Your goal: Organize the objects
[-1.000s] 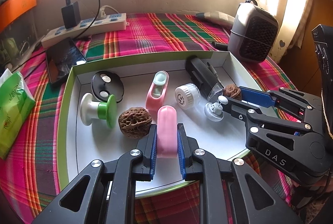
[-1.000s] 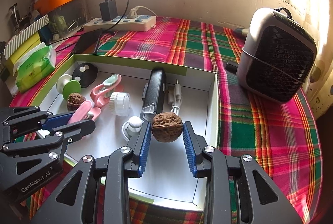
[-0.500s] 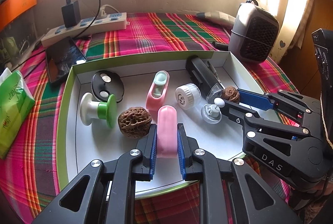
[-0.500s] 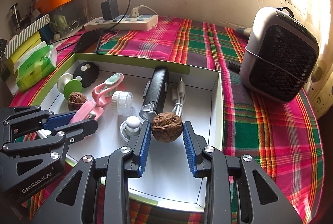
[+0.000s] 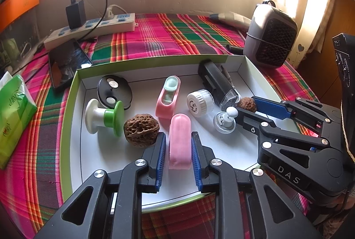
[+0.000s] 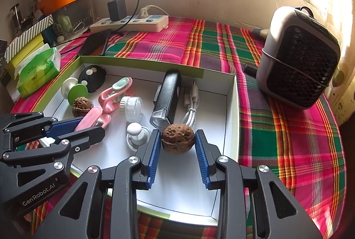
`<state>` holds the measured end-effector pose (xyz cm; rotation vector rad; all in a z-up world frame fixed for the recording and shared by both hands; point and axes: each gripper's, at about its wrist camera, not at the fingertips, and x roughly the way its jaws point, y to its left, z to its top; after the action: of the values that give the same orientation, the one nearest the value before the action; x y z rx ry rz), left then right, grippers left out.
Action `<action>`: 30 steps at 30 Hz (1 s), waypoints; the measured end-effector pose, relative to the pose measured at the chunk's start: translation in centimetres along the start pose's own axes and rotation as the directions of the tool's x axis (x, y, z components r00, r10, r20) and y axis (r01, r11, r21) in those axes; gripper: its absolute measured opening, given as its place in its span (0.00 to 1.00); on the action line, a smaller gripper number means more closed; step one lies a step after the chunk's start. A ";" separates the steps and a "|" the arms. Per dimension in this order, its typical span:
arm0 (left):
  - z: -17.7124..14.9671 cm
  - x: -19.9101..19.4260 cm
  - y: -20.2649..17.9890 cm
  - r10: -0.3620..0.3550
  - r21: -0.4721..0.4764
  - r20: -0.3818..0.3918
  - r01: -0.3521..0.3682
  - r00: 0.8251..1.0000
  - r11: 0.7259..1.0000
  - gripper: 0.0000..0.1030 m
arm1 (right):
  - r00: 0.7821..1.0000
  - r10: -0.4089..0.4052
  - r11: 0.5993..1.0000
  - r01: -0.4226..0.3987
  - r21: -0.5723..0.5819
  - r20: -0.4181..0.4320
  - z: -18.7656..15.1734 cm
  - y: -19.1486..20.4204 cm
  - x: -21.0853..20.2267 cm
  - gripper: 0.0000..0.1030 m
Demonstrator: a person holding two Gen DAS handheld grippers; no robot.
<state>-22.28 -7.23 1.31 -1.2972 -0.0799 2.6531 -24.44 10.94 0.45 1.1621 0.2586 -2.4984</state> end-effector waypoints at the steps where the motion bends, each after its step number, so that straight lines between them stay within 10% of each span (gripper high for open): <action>1: 0.0 0.0 0.0 0.002 0.000 0.000 -0.002 1.000 1.000 0.25 | 1.000 -0.001 1.000 0.001 0.002 0.001 0.0 0.0 0.0 0.32; 30: -1.5 -3.8 -0.9 0.071 -0.007 0.071 -0.071 0.995 0.997 0.29 | 0.998 -0.003 0.995 -0.004 0.099 0.066 -1.4 -0.3 -3.4 0.40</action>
<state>-18.72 -7.09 3.47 -1.2286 -0.0513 2.7607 -21.55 12.51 2.17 1.1138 0.1178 -2.5699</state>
